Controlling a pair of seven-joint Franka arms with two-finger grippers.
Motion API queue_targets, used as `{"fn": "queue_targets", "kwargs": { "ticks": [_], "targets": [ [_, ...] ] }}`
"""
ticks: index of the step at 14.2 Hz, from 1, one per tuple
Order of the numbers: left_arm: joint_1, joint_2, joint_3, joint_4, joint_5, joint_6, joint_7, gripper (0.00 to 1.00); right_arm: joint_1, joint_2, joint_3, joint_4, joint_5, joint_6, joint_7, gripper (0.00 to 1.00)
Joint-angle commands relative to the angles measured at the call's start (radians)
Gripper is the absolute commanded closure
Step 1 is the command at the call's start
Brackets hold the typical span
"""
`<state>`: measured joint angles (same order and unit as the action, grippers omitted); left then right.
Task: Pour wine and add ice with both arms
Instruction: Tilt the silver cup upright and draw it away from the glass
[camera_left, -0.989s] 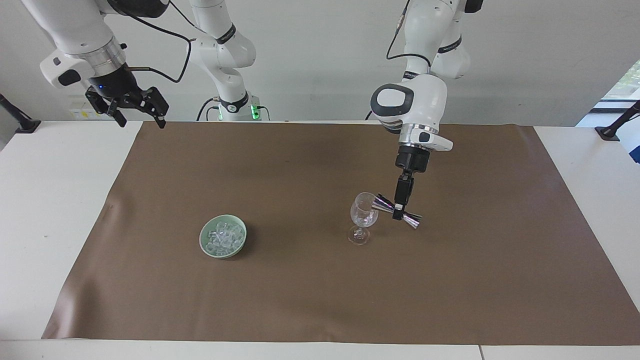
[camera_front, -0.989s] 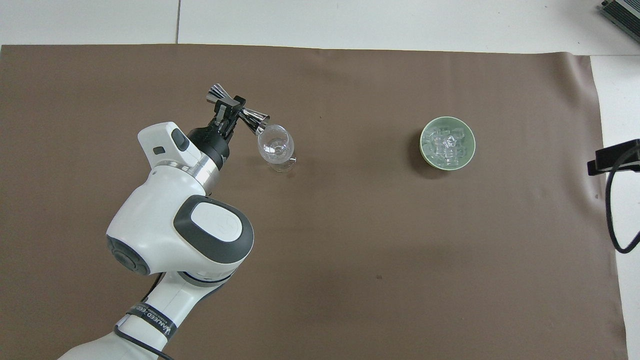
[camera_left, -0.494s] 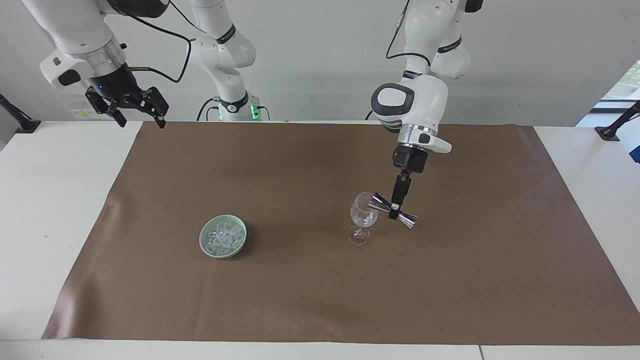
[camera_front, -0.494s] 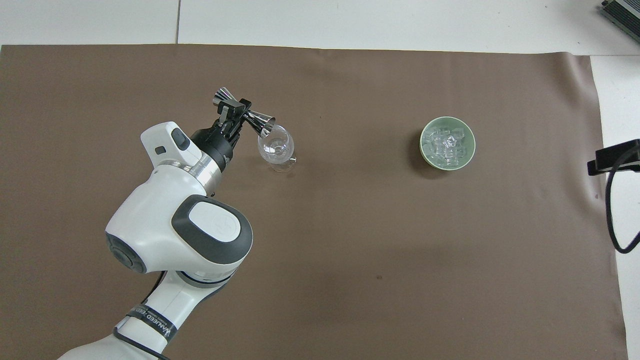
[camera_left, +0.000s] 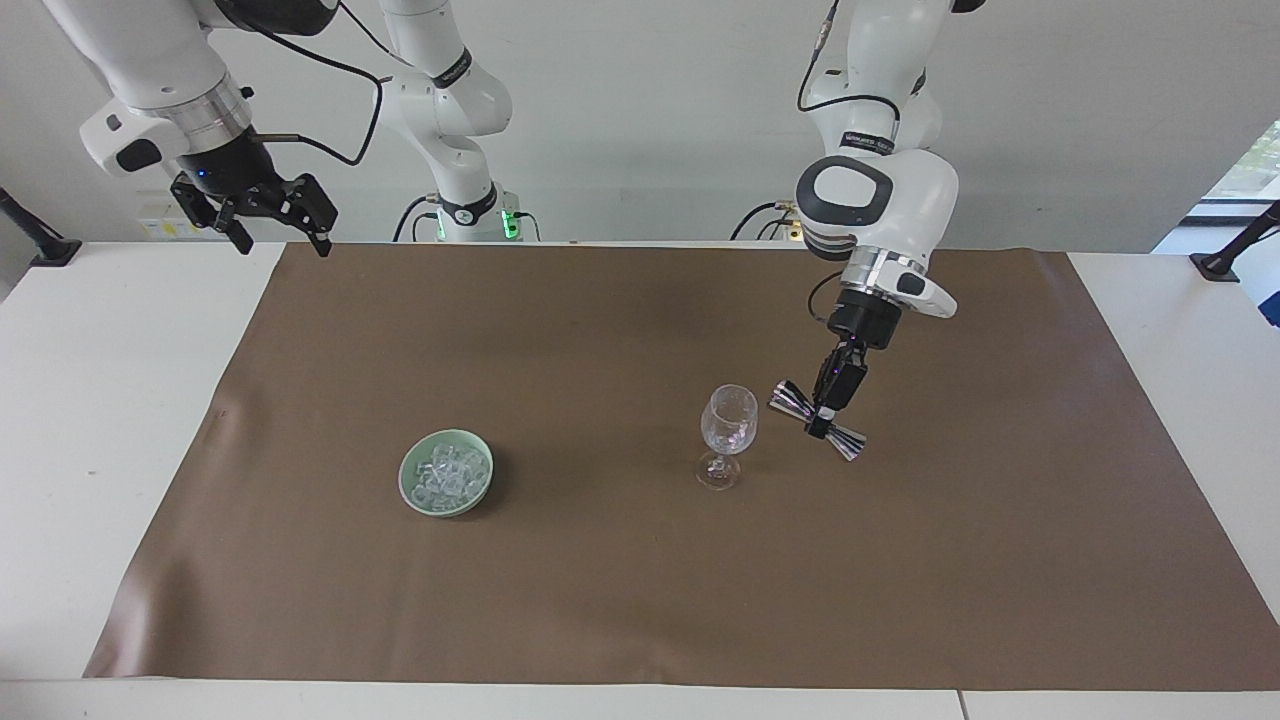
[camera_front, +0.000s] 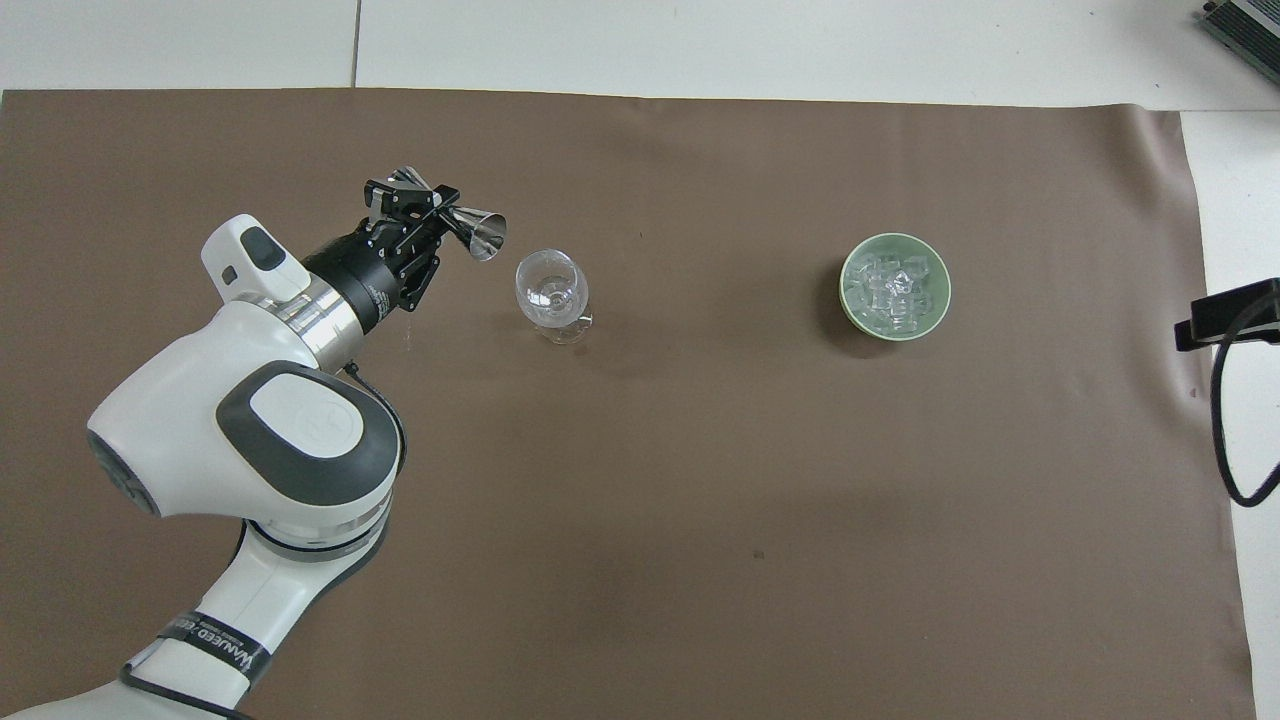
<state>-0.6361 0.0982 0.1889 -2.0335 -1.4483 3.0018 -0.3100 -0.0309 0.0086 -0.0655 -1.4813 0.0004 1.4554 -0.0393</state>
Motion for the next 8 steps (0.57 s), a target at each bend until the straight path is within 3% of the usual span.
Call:
{"fn": "queue_targets", "kwargs": {
  "ticks": [1, 8],
  "targets": [
    [0.056, -0.069, -0.002, -0.069, -0.006, -0.13, -0.125, 1.0, 0.0, -0.007, 0.001, -0.005, -0.002, 0.008, 0.018, 0.0],
    [0.209, -0.095, 0.0, -0.154, 0.005, -0.411, -0.404, 1.0, 0.0, -0.007, 0.001, -0.005, -0.002, 0.008, 0.018, 0.0]
  ]
}}
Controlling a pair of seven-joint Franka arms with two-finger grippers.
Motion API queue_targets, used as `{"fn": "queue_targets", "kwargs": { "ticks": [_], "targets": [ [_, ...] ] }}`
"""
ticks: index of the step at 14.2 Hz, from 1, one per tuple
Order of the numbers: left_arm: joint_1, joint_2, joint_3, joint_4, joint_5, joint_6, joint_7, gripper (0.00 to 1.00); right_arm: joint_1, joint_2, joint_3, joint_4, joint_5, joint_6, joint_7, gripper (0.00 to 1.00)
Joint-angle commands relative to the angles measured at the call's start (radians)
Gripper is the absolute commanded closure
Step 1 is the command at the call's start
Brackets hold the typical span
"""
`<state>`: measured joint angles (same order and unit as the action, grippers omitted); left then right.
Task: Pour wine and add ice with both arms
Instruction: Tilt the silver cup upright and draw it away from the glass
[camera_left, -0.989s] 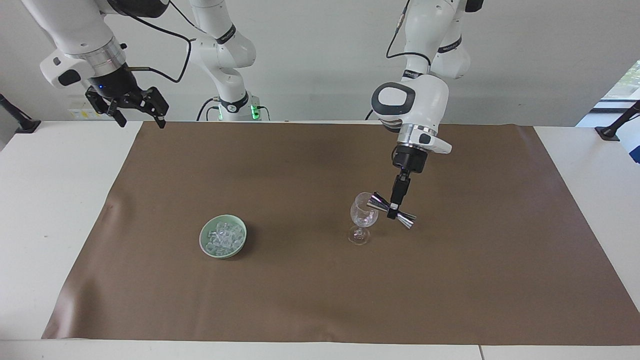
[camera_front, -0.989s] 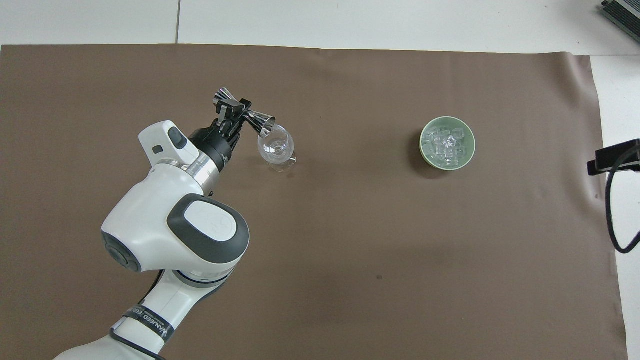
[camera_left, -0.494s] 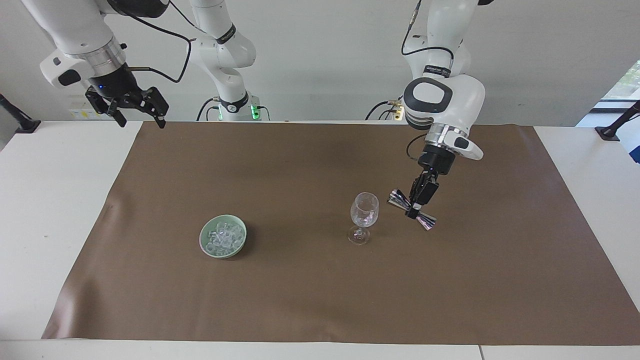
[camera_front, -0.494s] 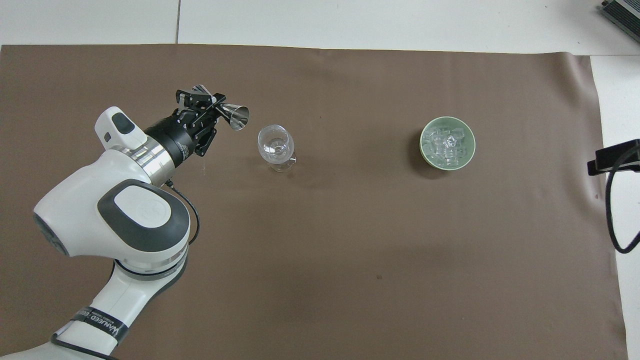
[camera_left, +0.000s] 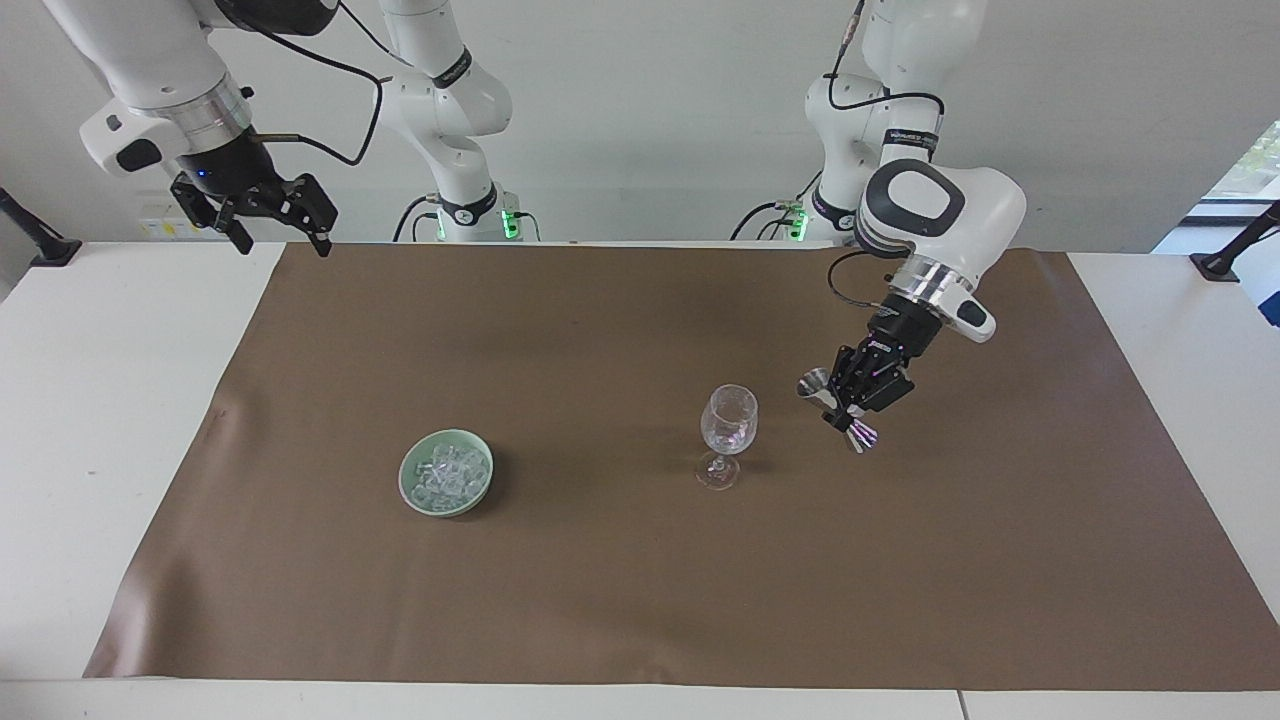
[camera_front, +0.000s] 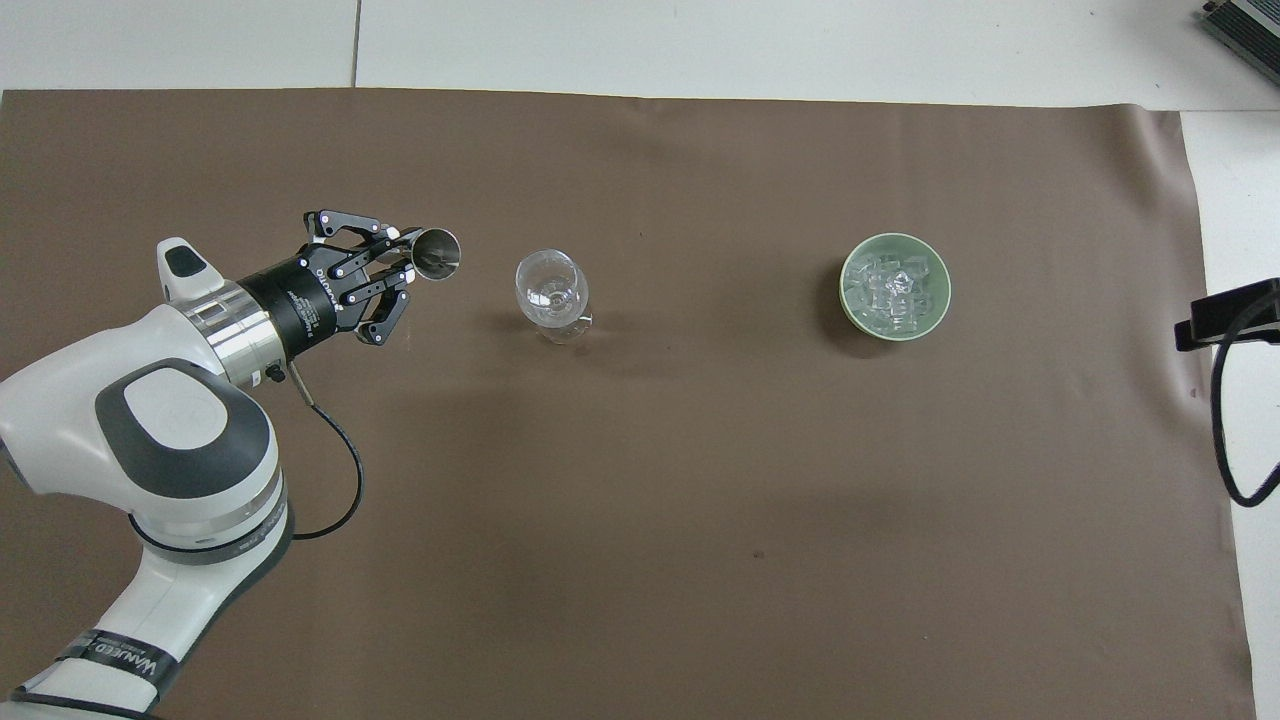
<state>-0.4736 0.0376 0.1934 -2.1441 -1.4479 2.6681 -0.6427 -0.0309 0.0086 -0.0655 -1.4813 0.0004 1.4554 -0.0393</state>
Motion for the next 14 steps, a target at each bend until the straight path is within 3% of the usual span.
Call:
{"fn": "queue_targets", "kwargs": {
  "ticks": [1, 10, 14],
  "targets": [
    [0.07, -0.035, -0.005, -0.051, 0.004, -0.114, -0.109, 1.0, 0.0, -0.007, 0.001, -0.005, -0.002, 0.008, 0.018, 0.0],
    [0.289, 0.031, -0.005, -0.1, 0.015, -0.404, -0.207, 1.0, 0.0, -0.007, 0.001, -0.005, -0.002, 0.008, 0.019, 0.0],
    [0.377, 0.065, -0.005, -0.067, 0.113, -0.509, -0.253, 1.0, -0.011, -0.007, -0.002, -0.005, -0.003, 0.006, 0.018, 0.0]
  ]
}}
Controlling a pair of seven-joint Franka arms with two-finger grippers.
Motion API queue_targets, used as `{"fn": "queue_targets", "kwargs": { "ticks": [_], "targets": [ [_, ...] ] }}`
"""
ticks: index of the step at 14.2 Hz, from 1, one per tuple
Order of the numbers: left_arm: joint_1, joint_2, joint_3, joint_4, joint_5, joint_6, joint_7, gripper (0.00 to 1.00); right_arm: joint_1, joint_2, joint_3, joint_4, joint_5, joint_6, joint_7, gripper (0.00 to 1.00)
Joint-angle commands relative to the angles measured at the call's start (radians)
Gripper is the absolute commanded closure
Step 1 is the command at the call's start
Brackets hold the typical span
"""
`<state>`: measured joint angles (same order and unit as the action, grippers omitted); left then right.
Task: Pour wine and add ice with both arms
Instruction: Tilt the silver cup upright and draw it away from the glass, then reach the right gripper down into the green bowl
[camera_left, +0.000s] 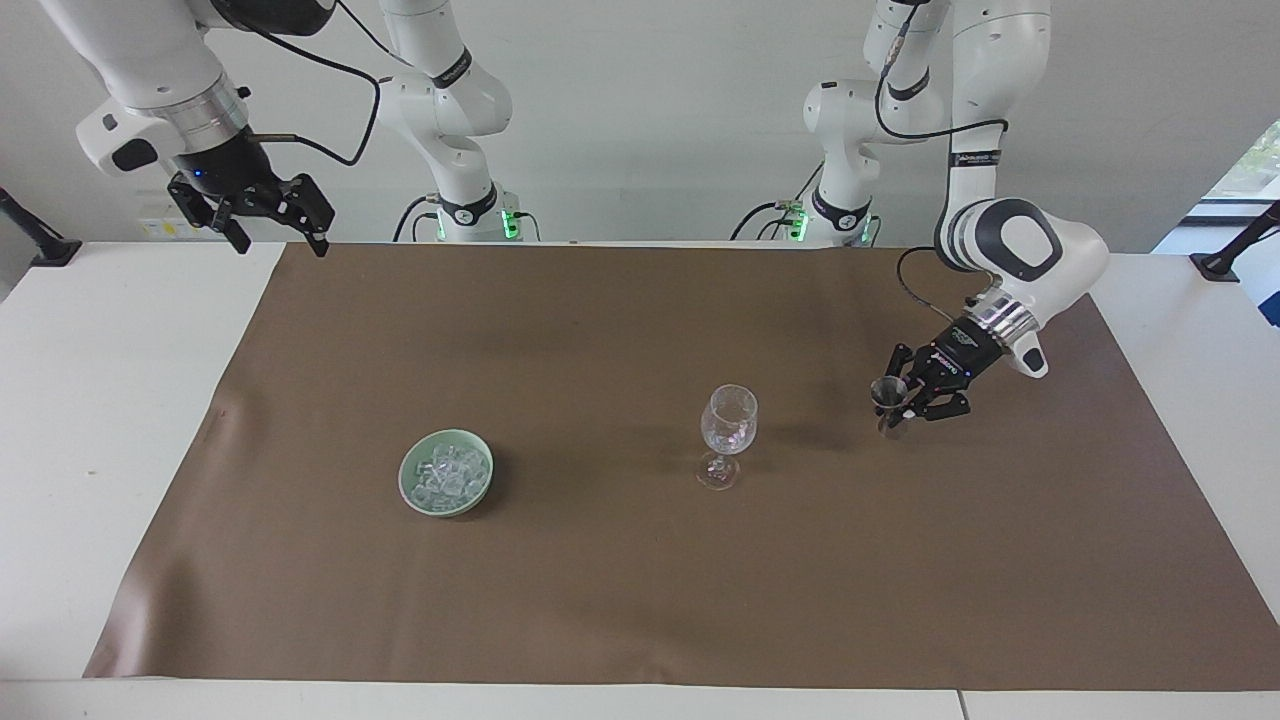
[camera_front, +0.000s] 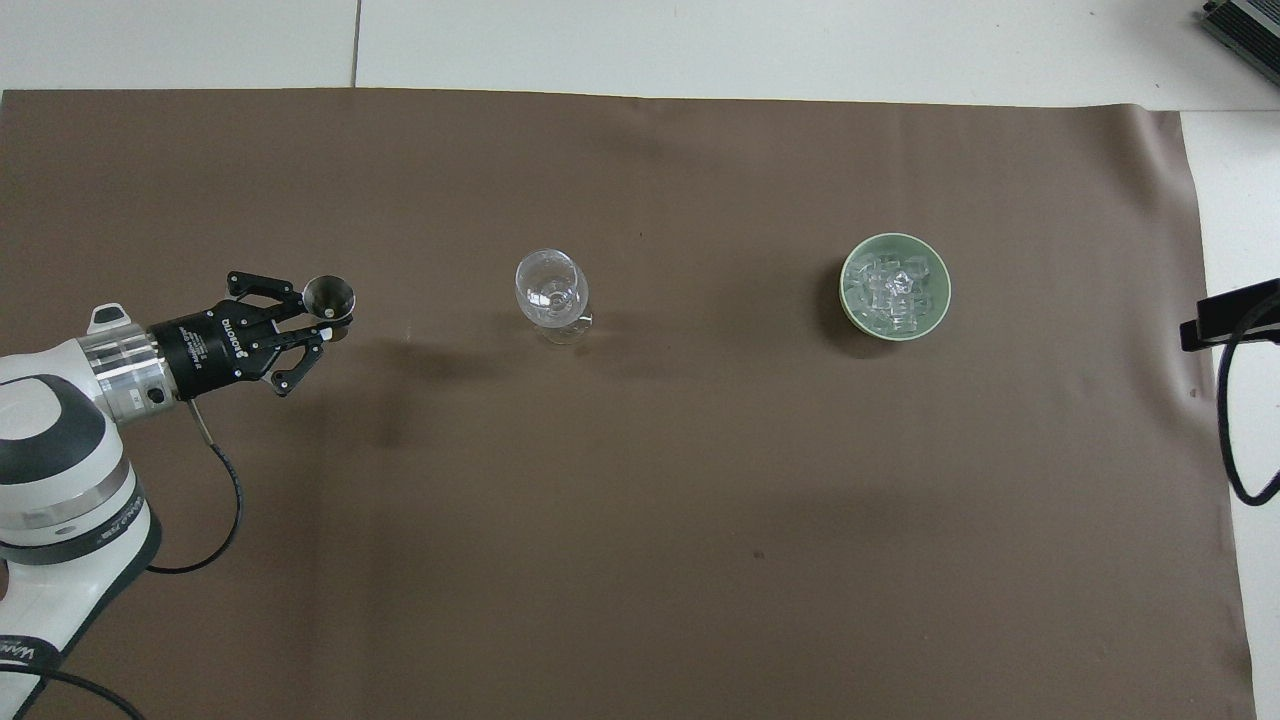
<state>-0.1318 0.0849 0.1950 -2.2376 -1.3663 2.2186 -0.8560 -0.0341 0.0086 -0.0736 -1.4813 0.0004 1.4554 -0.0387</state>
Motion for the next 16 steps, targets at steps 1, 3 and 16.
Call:
{"fn": "queue_targets", "kwargs": {
  "ticks": [1, 3, 16],
  "targets": [
    [0.055, 0.025, -0.006, 0.03, 0.035, -0.088, -0.04, 1.0, -0.006, -0.007, 0.006, -0.005, -0.003, -0.001, 0.017, 0.0],
    [0.13, 0.082, -0.008, 0.07, 0.075, -0.184, -0.034, 1.0, -0.004, -0.007, 0.008, -0.005, -0.003, 0.002, 0.014, 0.0],
    [0.242, 0.259, -0.019, 0.144, -0.005, -0.356, 0.047, 1.0, 0.169, 0.009, 0.015, -0.399, 0.001, 0.533, 0.201, 0.0]
  ]
}}
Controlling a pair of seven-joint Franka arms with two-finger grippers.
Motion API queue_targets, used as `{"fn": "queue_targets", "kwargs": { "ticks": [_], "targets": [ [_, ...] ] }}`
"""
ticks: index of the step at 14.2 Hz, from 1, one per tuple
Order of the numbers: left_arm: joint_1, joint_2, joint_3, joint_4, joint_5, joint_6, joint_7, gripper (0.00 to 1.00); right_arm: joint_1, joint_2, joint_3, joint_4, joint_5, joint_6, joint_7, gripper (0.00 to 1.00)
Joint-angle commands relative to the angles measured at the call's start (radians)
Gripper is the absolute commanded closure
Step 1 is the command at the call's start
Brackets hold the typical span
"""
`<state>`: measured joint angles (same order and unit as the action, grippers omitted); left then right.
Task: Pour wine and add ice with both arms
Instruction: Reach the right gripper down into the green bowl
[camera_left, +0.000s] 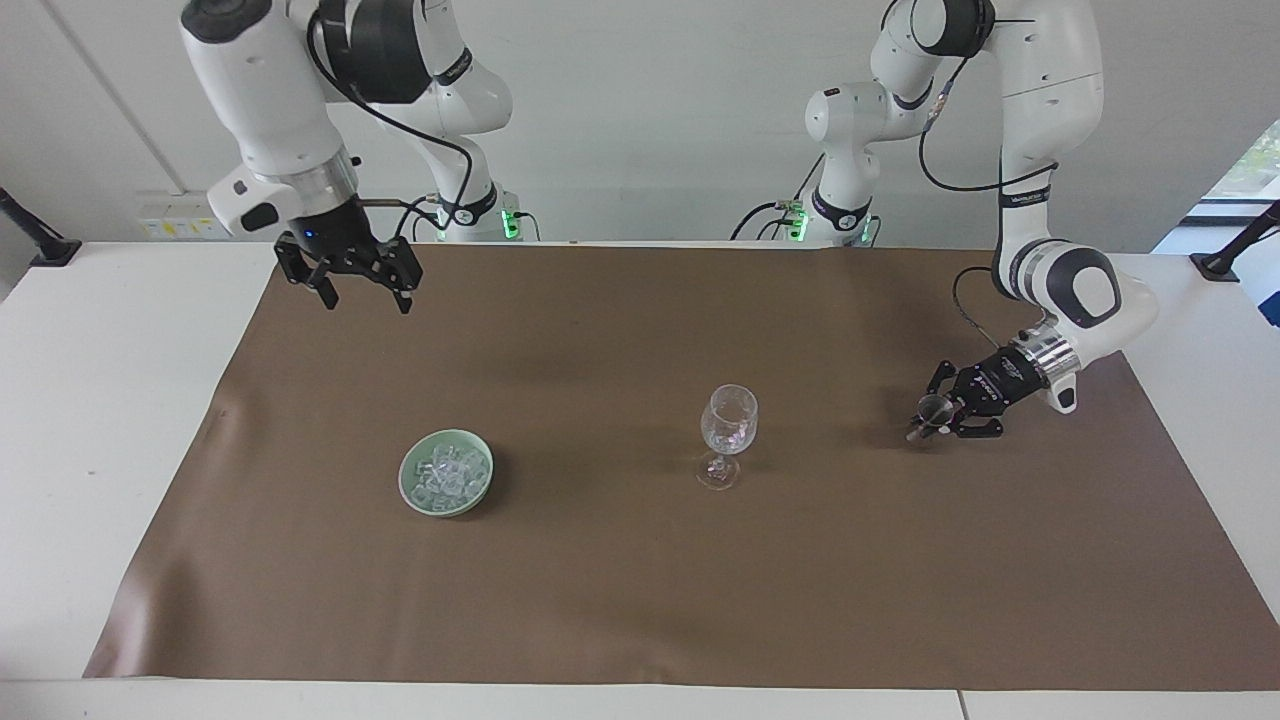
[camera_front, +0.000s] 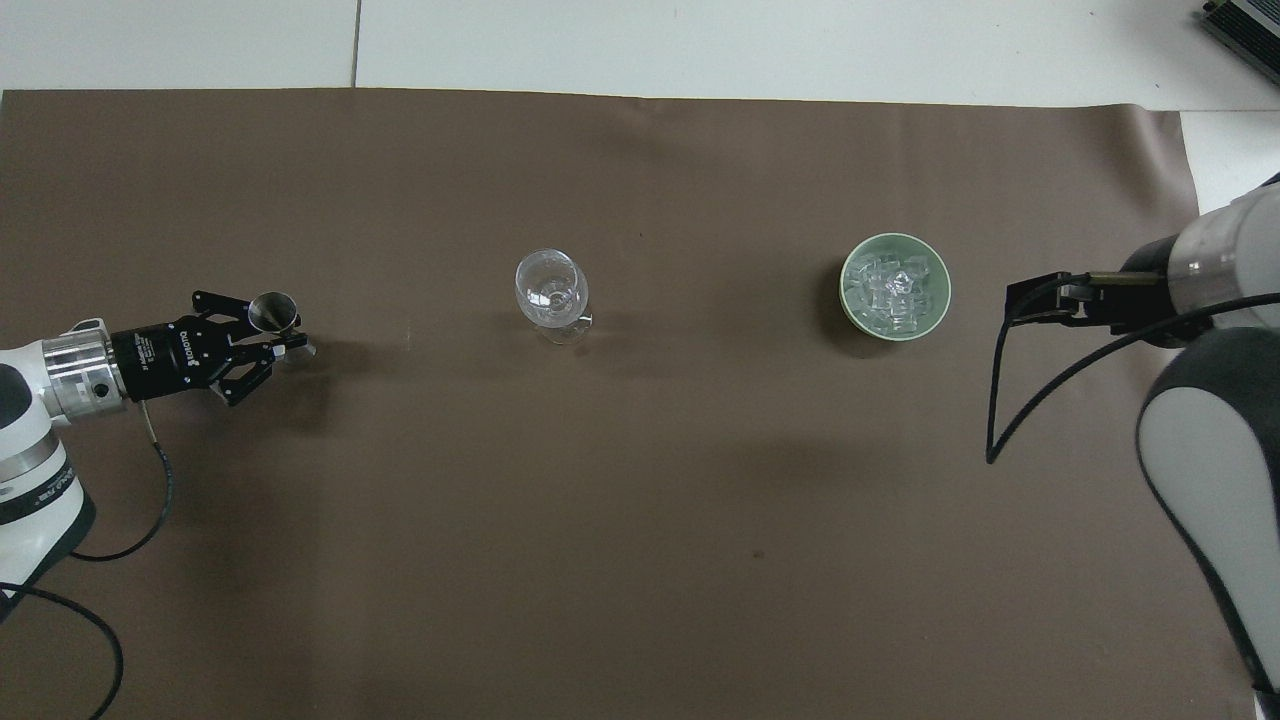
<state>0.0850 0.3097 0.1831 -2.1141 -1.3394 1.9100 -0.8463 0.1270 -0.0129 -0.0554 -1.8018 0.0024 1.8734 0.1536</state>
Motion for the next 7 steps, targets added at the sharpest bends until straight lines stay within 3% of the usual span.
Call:
{"fn": "queue_targets", "kwargs": {
  "ticks": [1, 7],
  "targets": [
    [0.032, 0.038, -0.008, 0.022, -0.034, -0.051, 0.048, 1.0, 0.022, 0.077, -0.003, -0.091, -0.001, 0.185, 0.026, 0.0],
    [0.062, 0.057, -0.008, 0.022, -0.079, -0.097, 0.081, 1.0, 0.025, 0.252, -0.003, -0.093, -0.005, 0.397, 0.04, 0.0]
  ]
}}
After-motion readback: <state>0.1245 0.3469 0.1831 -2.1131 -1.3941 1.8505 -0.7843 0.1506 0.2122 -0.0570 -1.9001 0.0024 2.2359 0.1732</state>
